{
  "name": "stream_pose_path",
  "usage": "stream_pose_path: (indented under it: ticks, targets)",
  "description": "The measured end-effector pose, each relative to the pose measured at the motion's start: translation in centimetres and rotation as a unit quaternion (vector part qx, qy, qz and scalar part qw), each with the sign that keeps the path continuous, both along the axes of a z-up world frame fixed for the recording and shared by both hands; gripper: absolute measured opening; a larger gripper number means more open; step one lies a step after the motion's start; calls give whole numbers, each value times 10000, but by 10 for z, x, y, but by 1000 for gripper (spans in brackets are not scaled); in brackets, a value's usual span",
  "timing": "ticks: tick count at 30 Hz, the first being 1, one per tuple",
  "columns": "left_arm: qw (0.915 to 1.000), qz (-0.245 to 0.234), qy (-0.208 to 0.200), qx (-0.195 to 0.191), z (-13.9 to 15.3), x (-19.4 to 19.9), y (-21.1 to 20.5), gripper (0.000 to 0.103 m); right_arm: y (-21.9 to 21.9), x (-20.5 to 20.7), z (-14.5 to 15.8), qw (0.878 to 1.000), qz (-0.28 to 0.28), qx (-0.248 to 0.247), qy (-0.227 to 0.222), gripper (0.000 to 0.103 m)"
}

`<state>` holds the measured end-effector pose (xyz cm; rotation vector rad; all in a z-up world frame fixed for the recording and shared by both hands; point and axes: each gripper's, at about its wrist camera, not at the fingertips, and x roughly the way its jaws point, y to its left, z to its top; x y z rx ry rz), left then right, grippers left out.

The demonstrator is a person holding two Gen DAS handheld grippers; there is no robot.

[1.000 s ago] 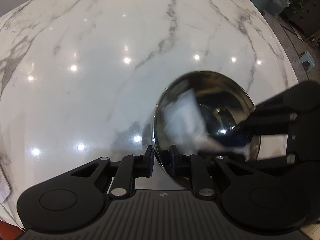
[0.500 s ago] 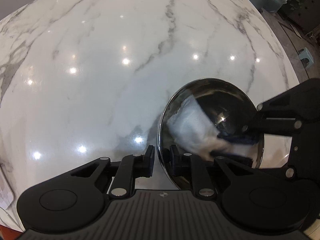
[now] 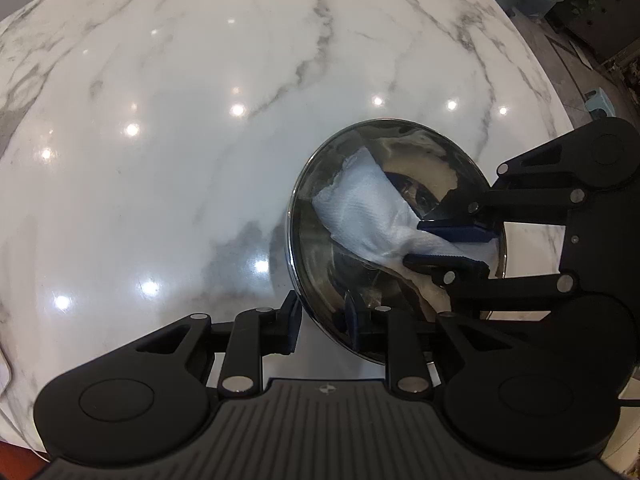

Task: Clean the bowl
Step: 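Keep wiping around the bowl interior while the left gripper steadies the rim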

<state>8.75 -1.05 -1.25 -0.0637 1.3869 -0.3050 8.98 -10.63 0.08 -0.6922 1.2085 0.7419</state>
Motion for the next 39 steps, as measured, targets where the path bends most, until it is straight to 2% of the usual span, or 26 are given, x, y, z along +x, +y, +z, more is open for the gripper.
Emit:
stream_pose_path:
  ticks: [7, 10, 13, 17, 22, 26, 28, 31, 33, 36, 39]
  targets:
    - [9998, -77, -121, 127, 0, 2, -6, 19, -6, -4, 0, 9999, -76, 122, 87, 12]
    - [9998, -25, -132, 116, -1, 4, -5, 16, -12, -3, 1, 9975, -225, 511, 423, 12]
    - [9999, -3, -123, 93, -2, 6, -6, 14, -19, 0, 1, 9903, -458, 1003, 843, 12]
    - [9997, -61, -174, 146, -2, 5, -7, 14, -25, -1, -2, 9875, -552, 1114, 965, 12]
    - [9986, -215, -328, 343, 0, 3, -13, 14, -14, 4, 6, 9950, -265, 670, 695, 10]
    - [9976, -317, -428, 451, 2, 4, -13, 14, -8, -5, 9, 9998, 179, 54, 112, 10]
    - [9955, -402, -562, 642, 5, 3, -15, 15, -7, -8, 10, 9993, 277, -148, -220, 10]
    - [9916, -485, -770, 923, 10, 0, -20, 15, -8, -8, 10, 9989, 205, -184, -382, 10]
    - [9926, -395, -737, 877, 10, 0, -18, 16, -11, -8, 11, 9991, 148, -138, -369, 10]
    - [9967, -212, -511, 589, 9, -1, -11, 21, -16, -7, 12, 9995, 56, -29, -321, 10]
    - [9992, -224, -254, 231, 7, -4, -8, 26, -22, -5, 14, 9997, -64, 77, -223, 10]
